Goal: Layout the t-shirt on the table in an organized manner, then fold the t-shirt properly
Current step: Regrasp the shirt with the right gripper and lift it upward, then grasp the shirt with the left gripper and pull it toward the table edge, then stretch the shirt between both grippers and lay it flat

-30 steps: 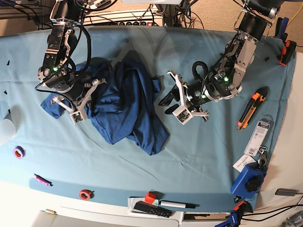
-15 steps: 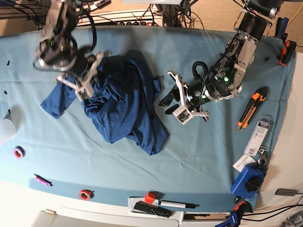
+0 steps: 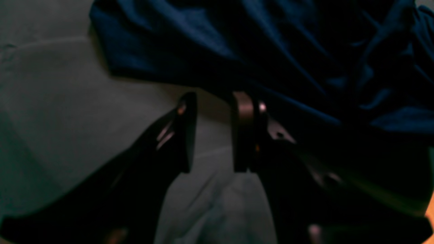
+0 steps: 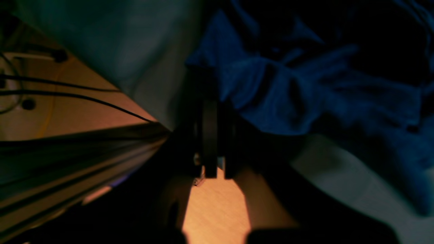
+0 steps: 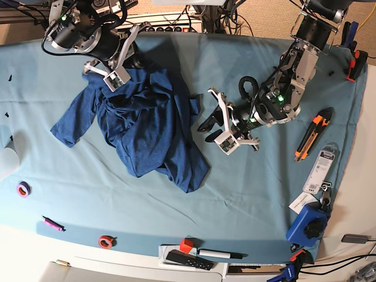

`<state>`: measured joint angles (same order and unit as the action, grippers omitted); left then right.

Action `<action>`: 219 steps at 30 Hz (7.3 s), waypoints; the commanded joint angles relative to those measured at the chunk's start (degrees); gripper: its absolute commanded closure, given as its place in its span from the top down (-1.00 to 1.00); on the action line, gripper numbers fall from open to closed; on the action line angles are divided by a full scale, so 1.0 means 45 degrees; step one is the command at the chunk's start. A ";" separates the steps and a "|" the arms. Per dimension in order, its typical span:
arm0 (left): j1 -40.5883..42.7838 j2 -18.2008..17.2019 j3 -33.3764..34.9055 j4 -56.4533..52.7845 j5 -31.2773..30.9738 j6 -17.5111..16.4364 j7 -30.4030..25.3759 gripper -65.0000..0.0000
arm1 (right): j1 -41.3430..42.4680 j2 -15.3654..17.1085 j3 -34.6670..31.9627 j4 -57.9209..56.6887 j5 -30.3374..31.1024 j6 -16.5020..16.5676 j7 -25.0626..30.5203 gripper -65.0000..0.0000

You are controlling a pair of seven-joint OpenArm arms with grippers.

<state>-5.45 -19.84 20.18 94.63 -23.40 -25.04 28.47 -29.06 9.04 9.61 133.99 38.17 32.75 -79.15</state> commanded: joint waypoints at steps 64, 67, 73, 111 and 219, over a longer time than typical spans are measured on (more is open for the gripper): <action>-0.0238 -0.0034 -0.0073 0.0185 -0.0131 -0.0005 -0.0573 -0.42 | 0.4741 -0.0593 0.0058 -0.1583 -0.2152 -0.0962 0.0646 -1.00; -0.0238 -0.0039 -0.0073 0.0185 -0.0131 -0.0010 -0.0573 -0.42 | 0.3628 -0.0597 0.0058 -0.0418 -0.2147 -0.0962 0.0617 -1.00; -0.0243 -0.0034 -0.0073 0.0185 -0.0136 -0.0005 -0.0573 -0.42 | 0.1807 -0.0597 0.0053 0.0058 -0.2011 -0.0962 0.0233 -1.00; -0.6096 0.4444 -0.0010 -0.9194 -0.6003 -0.1117 0.3206 -0.07 | 0.1132 -0.0597 0.0044 0.0053 -0.1297 -0.0942 0.0398 -1.00; -0.8140 0.1666 -0.4075 -1.0890 -0.4731 -0.1078 -0.0398 -1.00 | 0.9199 -0.0607 0.0019 -0.8140 -0.5484 -0.2132 0.5391 -0.10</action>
<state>-39.70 -12.08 2.13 44.60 -43.46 -29.34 27.86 10.87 5.85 9.67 96.38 12.97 23.16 -56.27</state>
